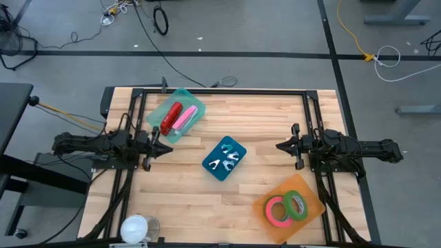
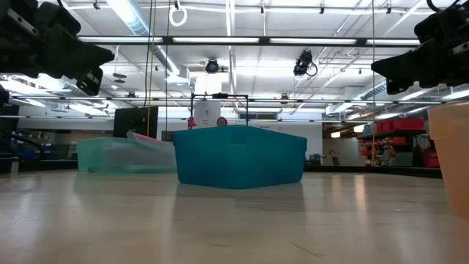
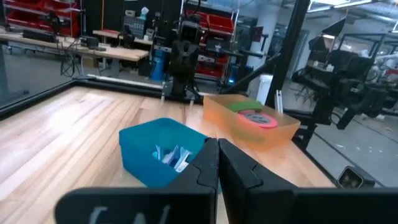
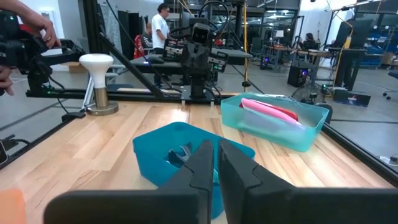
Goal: Pick and place Stapler, Stapler remover, tape
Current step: Return to Home Position
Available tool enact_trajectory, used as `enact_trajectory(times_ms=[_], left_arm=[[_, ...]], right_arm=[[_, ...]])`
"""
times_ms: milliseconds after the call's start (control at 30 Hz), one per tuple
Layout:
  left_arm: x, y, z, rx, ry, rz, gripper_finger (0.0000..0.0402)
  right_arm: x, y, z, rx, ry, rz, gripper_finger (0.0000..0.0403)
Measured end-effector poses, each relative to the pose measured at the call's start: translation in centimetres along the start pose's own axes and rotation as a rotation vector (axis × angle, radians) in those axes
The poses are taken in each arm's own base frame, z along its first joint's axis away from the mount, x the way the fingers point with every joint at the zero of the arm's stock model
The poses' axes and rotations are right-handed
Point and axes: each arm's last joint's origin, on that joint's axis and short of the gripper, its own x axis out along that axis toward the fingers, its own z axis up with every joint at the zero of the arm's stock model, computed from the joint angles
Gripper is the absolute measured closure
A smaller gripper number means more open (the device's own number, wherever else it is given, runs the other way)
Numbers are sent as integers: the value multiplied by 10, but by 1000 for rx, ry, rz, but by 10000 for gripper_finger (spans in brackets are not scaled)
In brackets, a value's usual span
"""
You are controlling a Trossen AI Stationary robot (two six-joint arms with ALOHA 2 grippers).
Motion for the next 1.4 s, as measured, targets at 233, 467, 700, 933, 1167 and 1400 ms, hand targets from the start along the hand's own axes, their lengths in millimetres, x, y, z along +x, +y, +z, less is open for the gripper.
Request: enact_trajectory(times_ms=[233,467,700,933,1167,1400], left_arm=[[0,0,0,2,-4,-1,386],[0,-1,2,-1,-27,-12,386],[0,-1,3,-2,-35,-17,385],[0,-1,4,-1,-41,-19,385],[0,-1,4,-1,-43,-15,385],[0,0,4,-1,-44,-13,385]], right_arm=[[0,0,0,0,0,0,379],[0,0,0,0,0,0,379],[0,0,0,0,0,0,379],[0,0,0,0,0,0,379],[0,0,0,0,0,0,379],[0,0,0,0,0,0,379]])
